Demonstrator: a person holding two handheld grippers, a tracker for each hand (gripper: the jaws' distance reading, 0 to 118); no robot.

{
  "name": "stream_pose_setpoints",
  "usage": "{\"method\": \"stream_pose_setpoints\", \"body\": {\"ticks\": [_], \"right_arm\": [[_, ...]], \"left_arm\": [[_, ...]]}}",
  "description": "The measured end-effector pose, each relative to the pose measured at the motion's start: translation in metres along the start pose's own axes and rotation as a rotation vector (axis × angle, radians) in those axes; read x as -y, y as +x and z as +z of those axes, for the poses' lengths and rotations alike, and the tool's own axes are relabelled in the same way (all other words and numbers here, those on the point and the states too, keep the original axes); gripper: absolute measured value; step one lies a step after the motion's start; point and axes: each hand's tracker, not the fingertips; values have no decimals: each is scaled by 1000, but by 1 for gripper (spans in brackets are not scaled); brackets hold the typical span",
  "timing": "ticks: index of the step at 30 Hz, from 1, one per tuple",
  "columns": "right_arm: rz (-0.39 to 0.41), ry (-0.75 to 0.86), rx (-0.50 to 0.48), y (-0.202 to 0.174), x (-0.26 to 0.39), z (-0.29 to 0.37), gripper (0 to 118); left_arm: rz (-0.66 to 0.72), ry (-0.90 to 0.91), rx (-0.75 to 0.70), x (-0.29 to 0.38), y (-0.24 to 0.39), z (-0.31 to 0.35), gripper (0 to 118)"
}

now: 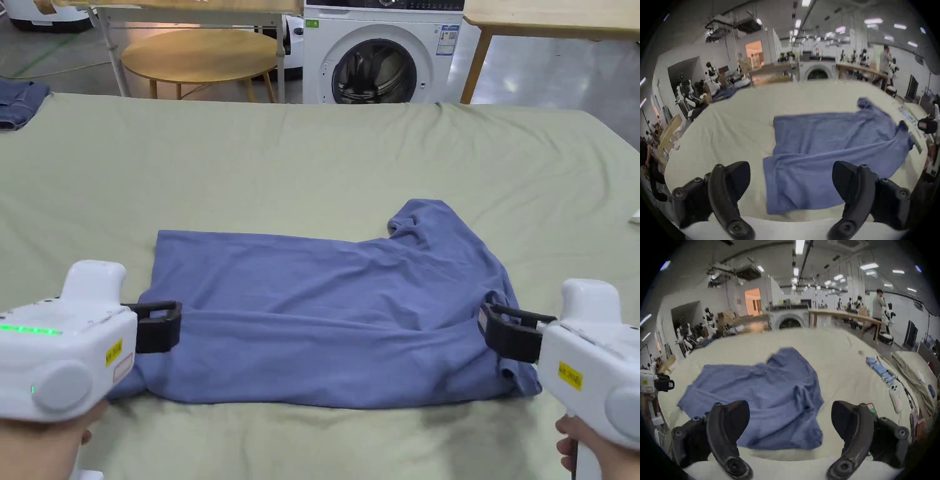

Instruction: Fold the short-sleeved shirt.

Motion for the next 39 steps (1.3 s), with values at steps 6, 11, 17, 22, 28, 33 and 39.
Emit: {"method": "stream_pose_setpoints", "body": {"ticks": [6, 11, 17, 22, 28, 33, 39], "right_arm": [[98, 140, -19, -60, 40, 67, 70], [125, 112, -65, -70, 50, 77, 0], [90, 116, -48, -58, 49, 81, 0], [69, 74, -11, -39, 56, 67, 0], [43, 44, 57, -14, 56, 55, 0], [13, -40, 162, 16, 57, 24, 0], [-65, -190, 89, 50, 55, -33, 100]], "left_arm": [[69, 83, 26, 55, 37, 54, 58], [134, -18, 47, 94, 28, 51, 0], [233, -104, -40, 114, -22, 23, 0], [297, -195, -78, 114, -55, -18, 118], [273, -226, -137, 74, -54, -65, 108], [142, -273, -168, 74, -38, -94, 48], [57, -250, -138, 64, -24, -74, 3]]}}
